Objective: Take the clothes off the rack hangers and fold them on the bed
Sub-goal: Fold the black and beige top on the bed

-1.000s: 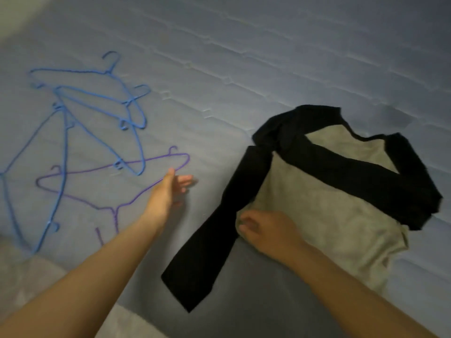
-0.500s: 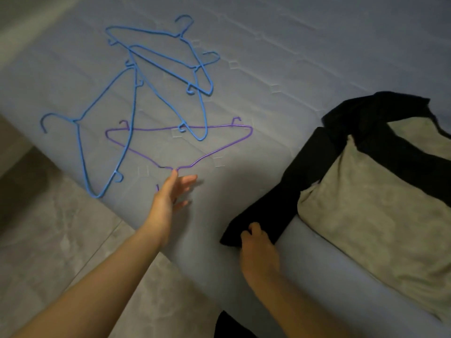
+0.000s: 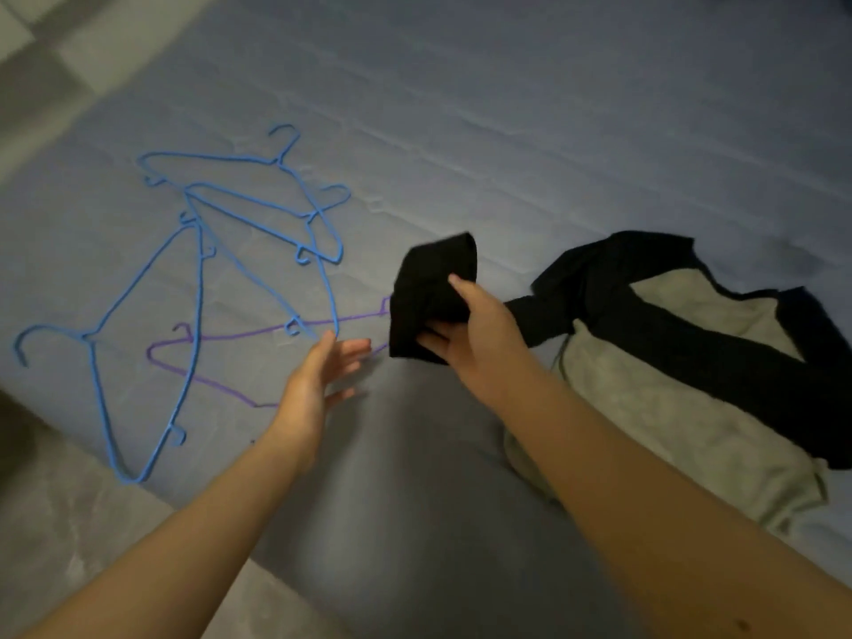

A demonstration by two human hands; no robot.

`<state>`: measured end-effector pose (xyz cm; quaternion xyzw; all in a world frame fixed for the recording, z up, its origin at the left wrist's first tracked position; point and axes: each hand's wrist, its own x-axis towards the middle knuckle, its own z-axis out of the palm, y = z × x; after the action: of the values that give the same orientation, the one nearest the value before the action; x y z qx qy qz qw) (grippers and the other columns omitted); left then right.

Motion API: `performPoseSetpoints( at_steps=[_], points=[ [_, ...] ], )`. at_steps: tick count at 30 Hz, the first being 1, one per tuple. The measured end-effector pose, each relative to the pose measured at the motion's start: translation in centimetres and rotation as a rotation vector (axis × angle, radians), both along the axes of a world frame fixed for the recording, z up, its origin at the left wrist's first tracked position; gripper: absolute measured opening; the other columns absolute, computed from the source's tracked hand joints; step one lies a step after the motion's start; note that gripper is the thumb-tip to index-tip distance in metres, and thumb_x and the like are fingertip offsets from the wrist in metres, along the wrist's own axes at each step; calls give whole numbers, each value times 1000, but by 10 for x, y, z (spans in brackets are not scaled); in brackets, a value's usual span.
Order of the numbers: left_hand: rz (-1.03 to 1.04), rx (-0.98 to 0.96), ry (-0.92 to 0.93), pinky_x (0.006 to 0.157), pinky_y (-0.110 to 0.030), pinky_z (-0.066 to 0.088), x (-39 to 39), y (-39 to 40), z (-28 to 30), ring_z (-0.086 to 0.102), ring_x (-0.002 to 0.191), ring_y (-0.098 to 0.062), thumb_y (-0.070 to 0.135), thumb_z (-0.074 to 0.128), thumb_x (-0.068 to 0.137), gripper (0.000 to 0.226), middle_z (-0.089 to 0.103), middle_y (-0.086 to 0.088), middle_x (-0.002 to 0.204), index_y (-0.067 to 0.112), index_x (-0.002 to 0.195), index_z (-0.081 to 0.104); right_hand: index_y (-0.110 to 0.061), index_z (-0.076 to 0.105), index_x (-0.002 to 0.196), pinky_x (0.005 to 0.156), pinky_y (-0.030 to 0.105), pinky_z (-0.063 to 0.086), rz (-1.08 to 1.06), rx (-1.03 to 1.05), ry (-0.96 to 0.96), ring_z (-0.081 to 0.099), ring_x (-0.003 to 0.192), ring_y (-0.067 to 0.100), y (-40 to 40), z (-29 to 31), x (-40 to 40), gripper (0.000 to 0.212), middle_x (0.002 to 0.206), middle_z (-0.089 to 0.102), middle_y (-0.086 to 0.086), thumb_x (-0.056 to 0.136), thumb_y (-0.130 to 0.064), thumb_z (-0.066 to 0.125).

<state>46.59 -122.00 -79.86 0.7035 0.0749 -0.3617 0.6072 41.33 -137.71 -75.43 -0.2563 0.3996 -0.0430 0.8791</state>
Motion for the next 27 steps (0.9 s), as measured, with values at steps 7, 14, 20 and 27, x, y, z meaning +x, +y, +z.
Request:
performPoseSetpoints(
  at_steps=[7,14,20,27],
  points=[
    [-128,-38,-27,93,-32,40,6,-109,21,54,113,-16,40,29,99,45,59,0,127,15,126,55,-6,51,131,87,46,51,-250,-29,-158,60,108,33,-108,57,-26,39,127,59,16,93,-18,50],
    [-255,-90,-40,89,-31,42,-43,-210,11,50,118,-16,31,34,100,39,57,-2,126,11,124,56,-8,64,93,90,48,52,-712,-143,-86,67,98,33,-195,52,-132,15,94,73,13,91,-17,52],
    [-376,-36,-109,110,-30,31,-87,-258,-21,47,119,-8,28,45,97,30,54,6,125,18,121,61,-13,64,103,90,43,53,-842,-235,123,68,99,28,-246,5,-234,20,103,72,8,91,-20,50],
    [-638,72,-256,114,-27,19,-118,-285,-59,28,138,-9,33,41,98,38,33,11,149,23,134,51,-16,45,135,85,37,51,-625,-266,556,57,109,23,-293,-52,-322,43,126,58,5,95,-32,46]
  ],
)
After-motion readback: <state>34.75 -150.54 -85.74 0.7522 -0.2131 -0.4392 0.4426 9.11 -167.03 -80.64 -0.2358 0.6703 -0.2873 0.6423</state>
